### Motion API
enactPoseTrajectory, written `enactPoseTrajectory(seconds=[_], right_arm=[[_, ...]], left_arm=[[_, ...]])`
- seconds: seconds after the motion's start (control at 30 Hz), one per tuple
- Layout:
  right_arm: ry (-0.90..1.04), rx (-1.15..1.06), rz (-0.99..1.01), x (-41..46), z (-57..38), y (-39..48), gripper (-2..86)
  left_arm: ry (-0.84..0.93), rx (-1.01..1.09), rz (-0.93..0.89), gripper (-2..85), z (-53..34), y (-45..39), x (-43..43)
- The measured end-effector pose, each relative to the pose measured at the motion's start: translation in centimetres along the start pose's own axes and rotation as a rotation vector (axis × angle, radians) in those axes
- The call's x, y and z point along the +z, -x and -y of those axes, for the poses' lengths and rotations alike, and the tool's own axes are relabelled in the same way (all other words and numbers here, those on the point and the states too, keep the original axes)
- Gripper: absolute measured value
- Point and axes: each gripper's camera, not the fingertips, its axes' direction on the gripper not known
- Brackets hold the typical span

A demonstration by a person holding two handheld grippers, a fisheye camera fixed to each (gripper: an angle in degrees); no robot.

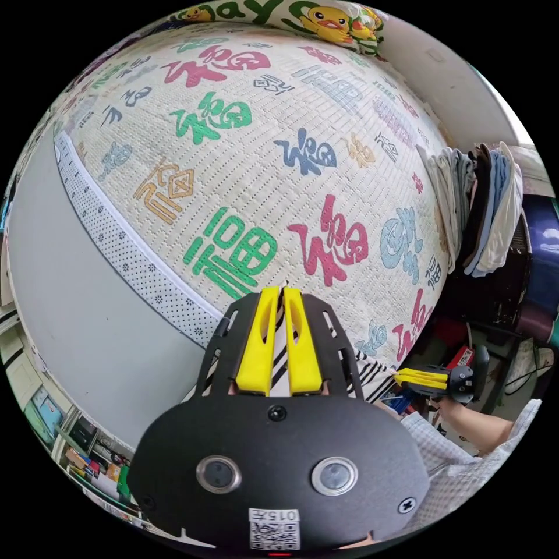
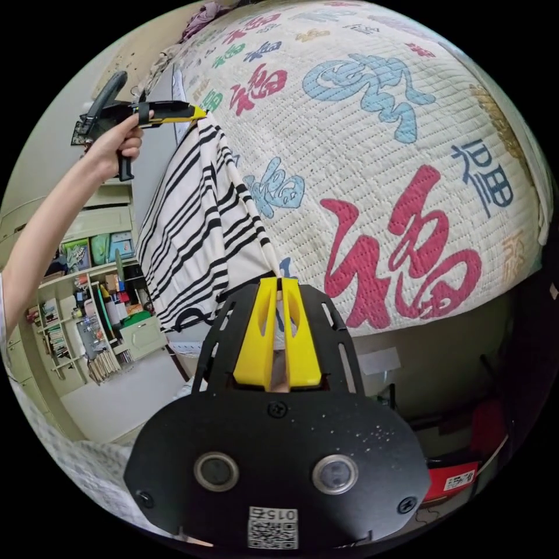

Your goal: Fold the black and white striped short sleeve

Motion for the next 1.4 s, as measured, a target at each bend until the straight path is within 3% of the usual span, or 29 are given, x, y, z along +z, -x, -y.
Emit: enactPoseTrajectory(seconds=[0.37,0.63,0.9,1.0,1.17,1.4], right_arm=[[-0.248,-0.064,-0.127,-8.2,-0.9,-0.2,0.3],[-0.050,-0.462,0.047,-3.0,-5.7,12.4,0.4],[0.217,-0.751,0.059,11.5,-8.1,23.5,0.4],[0.323,-0.805,-0.083,16.6,-8.0,25.8,0.4],[0.395,-0.755,-0.129,19.2,-6.7,26.9,0.4],[0.427,-0.785,-0.194,19.4,-6.1,28.8,0.5]], left_arm=[[-0.419,0.095,-0.293,0.3,-2.6,1.8,-9.5],[-0.585,-0.102,-0.406,0.5,-19.0,13.1,-13.1],[-0.549,-0.593,-0.288,4.2,-37.3,25.3,-6.7],[-0.639,-0.765,-0.461,8.4,-41.6,28.3,-4.2],[-0.609,-0.778,-0.558,10.7,-41.8,29.5,-1.9],[-0.463,-0.657,-0.509,0.6,-38.4,30.8,-2.1]])
